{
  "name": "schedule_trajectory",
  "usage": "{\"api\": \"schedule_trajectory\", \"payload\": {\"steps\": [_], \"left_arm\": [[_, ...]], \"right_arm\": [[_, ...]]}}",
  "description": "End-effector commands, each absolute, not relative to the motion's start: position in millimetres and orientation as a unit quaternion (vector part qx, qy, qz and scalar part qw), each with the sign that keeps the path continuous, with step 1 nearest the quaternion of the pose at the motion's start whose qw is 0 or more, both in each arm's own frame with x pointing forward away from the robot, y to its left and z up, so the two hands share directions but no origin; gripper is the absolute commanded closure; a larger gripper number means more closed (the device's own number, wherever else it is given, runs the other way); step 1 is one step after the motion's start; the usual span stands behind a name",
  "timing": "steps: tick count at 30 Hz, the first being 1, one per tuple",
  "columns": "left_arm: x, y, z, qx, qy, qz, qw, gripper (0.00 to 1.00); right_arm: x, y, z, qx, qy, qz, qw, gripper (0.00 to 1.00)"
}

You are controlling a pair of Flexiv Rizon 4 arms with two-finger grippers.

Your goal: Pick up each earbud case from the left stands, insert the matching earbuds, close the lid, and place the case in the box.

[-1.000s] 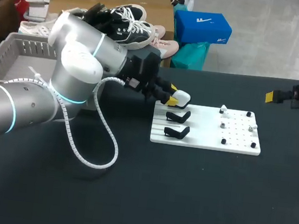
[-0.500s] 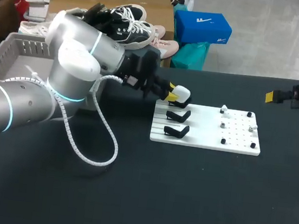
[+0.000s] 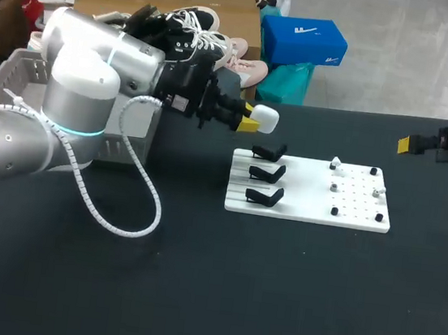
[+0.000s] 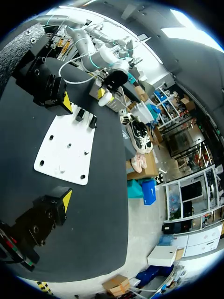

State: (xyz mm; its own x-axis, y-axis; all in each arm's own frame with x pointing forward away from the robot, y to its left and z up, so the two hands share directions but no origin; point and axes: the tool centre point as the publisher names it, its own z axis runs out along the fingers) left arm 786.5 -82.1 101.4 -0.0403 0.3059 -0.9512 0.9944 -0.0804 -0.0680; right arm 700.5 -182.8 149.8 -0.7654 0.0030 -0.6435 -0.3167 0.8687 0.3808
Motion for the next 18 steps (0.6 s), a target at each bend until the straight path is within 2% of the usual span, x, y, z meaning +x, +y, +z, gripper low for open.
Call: {"api": "schedule_trajectory", "payload": {"steps": [1,9,18], "left_arm": [[733.6,-69.3,118.8,0.557,0.570,-0.441,0.411,1.00],[685.8,-67.7,150.8,0.535,0.555,-0.479,0.419,1.00],[659.2,-78.6,159.8,0.508,0.549,-0.473,0.465,1.00]], "right_arm": [[700.7,-183.9,149.5,-0.088,0.908,0.243,0.331,0.00],[700.7,-183.9,149.5,-0.088,0.908,0.243,0.331,0.00],[700.7,-183.9,149.5,-0.088,0.908,0.243,0.331,0.00]]}}
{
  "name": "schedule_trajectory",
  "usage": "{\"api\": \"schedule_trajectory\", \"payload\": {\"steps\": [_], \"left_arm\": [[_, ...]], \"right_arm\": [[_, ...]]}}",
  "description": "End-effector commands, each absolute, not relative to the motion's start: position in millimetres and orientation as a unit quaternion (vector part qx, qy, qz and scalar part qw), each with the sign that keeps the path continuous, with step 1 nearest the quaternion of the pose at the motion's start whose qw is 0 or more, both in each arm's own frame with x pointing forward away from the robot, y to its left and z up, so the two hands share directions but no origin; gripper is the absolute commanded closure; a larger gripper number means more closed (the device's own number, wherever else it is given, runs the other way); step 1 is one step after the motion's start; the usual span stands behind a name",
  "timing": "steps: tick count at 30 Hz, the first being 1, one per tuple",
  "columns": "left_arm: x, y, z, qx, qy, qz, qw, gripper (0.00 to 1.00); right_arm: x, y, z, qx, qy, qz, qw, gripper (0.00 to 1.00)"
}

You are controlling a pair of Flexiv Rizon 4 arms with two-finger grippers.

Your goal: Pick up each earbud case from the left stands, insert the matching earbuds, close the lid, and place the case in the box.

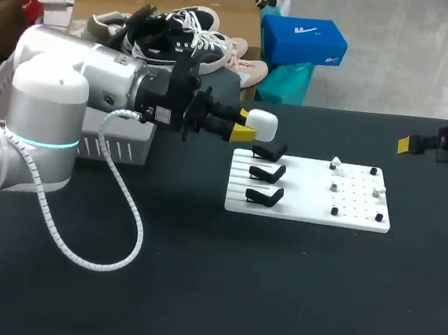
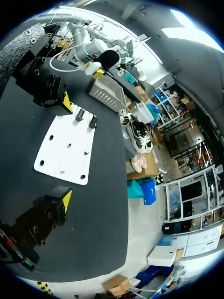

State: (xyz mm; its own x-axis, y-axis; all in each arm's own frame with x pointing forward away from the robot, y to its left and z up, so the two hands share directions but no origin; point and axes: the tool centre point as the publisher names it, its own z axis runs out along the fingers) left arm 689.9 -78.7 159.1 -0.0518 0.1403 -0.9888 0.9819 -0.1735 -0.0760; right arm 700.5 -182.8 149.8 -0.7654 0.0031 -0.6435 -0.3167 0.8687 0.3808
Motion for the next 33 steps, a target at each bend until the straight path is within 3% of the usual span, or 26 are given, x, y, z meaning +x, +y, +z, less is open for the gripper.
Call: {"api": "schedule_trajectory", "payload": {"steps": [1,11,33], "left_arm": [[657.1,-80.8,159.8,0.504,0.550,-0.474,0.468,1.00],[649.4,-96.5,159.6,0.489,0.548,-0.464,0.496,1.00],[649.4,-96.5,159.6,0.489,0.548,-0.464,0.496,1.00]], "right_arm": [[700.7,-183.9,149.5,-0.088,0.908,0.243,0.331,0.00],[700.7,-183.9,149.5,-0.088,0.908,0.243,0.331,0.00],[700.7,-183.9,149.5,-0.088,0.908,0.243,0.331,0.00]]}}
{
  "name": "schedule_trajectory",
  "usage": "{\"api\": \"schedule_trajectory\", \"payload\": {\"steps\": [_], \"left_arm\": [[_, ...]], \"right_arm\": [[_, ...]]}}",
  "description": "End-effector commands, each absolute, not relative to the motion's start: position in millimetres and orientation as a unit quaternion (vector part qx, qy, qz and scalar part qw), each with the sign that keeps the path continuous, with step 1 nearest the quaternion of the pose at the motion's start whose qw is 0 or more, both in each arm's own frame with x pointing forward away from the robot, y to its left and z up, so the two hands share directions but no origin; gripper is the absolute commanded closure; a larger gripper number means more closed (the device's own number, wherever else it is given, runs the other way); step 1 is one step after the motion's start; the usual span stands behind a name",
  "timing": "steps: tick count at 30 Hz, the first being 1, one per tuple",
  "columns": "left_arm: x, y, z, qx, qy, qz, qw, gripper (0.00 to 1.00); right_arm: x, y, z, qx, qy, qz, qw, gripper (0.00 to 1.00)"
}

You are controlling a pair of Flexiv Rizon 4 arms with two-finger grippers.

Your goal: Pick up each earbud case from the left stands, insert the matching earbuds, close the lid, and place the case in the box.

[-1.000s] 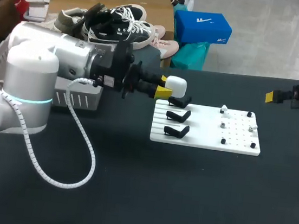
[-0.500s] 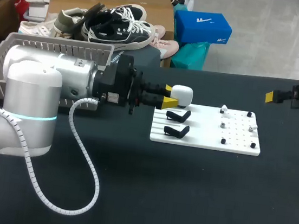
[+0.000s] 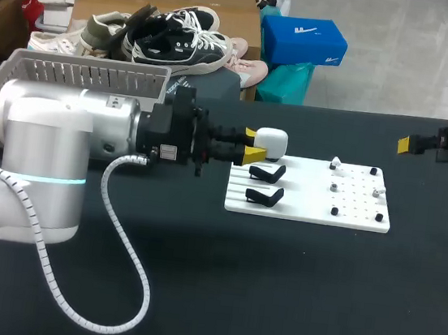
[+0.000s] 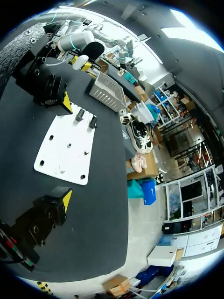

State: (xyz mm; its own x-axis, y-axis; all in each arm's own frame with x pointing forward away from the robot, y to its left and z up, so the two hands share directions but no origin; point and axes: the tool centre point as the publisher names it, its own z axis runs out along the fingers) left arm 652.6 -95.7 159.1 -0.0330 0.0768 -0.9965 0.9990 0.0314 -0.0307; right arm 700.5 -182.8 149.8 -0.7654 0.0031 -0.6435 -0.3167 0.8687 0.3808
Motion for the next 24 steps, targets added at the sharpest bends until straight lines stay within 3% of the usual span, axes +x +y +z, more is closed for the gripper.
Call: {"api": "schedule_trajectory", "payload": {"steps": [1,11,24], "left_arm": [[649.4,-96.5,159.6,0.489,0.548,-0.464,0.496,1.00],[661.2,-121.3,142.8,0.509,0.519,-0.482,0.489,1.00],[680.8,-142.6,126.5,0.533,0.482,-0.520,0.463,1.00]], "right_arm": [[700.7,-183.9,149.5,-0.088,0.908,0.243,0.331,0.00],[698.9,-182.8,148.2,-0.094,0.911,0.239,0.323,0.00],[661.2,-142.6,150.3,-0.159,0.913,0.213,0.309,0.00]]}}
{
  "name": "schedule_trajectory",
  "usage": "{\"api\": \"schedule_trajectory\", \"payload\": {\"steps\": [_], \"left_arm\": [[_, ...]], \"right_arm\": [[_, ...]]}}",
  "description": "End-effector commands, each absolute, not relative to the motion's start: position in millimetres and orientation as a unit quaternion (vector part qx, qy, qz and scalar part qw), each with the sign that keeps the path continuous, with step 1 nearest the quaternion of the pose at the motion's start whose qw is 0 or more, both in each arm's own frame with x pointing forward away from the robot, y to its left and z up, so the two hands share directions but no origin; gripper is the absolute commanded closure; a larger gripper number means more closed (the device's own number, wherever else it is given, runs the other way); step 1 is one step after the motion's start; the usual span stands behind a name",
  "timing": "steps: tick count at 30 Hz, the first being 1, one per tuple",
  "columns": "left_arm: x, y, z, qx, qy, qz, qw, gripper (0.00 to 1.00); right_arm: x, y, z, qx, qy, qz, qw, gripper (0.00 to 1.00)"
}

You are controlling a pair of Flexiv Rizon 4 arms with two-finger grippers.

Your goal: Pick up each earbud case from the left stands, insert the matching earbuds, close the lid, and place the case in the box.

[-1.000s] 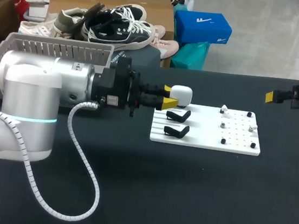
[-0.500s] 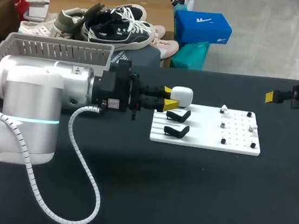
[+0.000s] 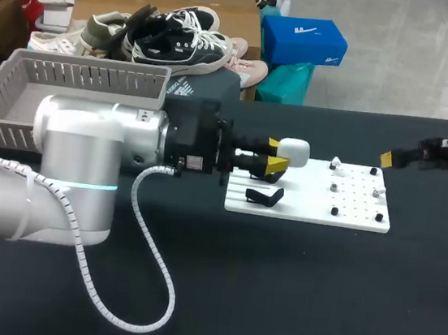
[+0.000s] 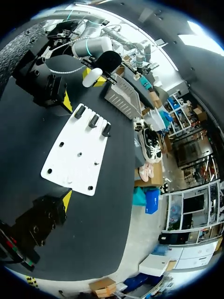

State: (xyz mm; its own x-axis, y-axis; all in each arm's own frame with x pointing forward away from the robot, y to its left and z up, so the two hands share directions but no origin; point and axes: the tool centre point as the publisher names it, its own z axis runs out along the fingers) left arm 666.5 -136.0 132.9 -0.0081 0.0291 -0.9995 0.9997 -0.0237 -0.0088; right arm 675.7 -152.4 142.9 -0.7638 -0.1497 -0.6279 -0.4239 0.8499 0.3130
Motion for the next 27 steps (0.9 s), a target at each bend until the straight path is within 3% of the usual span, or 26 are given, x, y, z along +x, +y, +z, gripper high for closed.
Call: {"api": "schedule_trajectory", "payload": {"steps": [1,27], "left_arm": [[681.7,-143.2,125.0,0.534,0.481,-0.521,0.460,1.00],[687.8,-143.6,105.7,0.535,0.495,-0.504,0.463,1.00]], "right_arm": [[658.3,-138.5,151.5,-0.163,0.912,0.216,0.309,0.00],[642.1,-37.8,145.4,-0.220,0.901,0.249,0.279,0.00]]}}
